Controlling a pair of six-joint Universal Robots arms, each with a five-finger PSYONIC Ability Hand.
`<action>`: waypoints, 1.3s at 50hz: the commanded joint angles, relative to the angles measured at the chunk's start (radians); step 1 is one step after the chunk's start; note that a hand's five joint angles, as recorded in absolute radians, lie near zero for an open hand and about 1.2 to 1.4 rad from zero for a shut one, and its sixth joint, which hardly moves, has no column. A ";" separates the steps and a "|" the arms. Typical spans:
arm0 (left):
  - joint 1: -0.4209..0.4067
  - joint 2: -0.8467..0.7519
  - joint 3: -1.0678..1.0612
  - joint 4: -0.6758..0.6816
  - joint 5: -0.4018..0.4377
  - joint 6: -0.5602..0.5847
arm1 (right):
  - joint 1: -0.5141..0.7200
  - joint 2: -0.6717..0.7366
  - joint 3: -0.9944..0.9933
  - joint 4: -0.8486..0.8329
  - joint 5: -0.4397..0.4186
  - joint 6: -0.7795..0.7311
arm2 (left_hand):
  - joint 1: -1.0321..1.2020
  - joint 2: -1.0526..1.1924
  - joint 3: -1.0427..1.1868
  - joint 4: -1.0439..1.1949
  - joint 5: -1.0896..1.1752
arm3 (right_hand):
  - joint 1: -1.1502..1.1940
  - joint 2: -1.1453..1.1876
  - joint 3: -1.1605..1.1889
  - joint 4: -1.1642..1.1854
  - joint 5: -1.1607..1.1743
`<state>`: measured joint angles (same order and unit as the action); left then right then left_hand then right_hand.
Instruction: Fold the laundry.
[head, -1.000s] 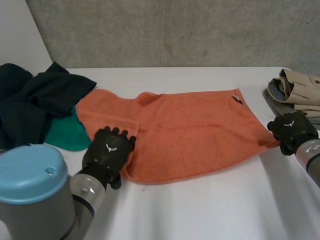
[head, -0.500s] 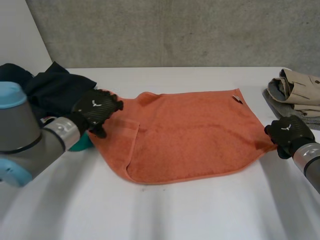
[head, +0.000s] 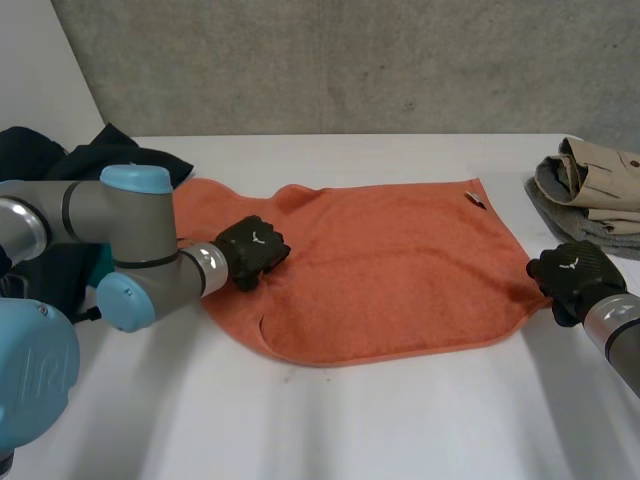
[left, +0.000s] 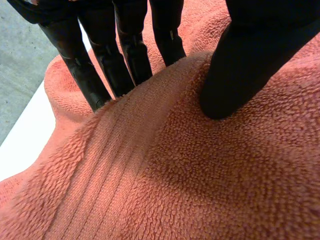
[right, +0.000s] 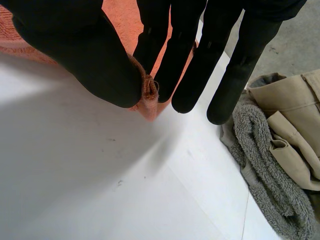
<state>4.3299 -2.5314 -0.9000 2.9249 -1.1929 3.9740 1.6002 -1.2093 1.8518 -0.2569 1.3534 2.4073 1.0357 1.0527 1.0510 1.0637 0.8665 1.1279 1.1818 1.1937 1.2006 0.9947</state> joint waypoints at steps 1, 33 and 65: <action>-0.032 0.083 -0.068 0.034 -0.039 -0.033 | 0.000 -0.001 0.000 0.001 0.001 -0.005 | 0.238 0.221 0.223 0.210 0.232 | 0.268 0.215 0.203 0.196 0.227; -0.016 0.146 -0.203 0.212 -0.206 -0.036 | 0.000 -0.003 0.007 0.008 0.000 -0.007 | 0.361 0.344 0.345 0.333 0.355 | 0.268 0.215 0.203 0.196 0.227; 0.045 1.041 -1.240 0.284 -0.349 -0.245 | -0.241 -0.366 0.047 0.561 0.012 -0.519 | 0.361 0.344 0.345 0.333 0.355 | 0.268 0.215 0.203 0.196 0.227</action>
<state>4.3780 -1.3418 -2.2188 3.1004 -1.5391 3.8006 1.3336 -1.6502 1.8941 0.3772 1.3604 1.8781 1.1585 1.1894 1.1901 1.1996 0.9704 1.1279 1.1818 1.1937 1.2007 0.9947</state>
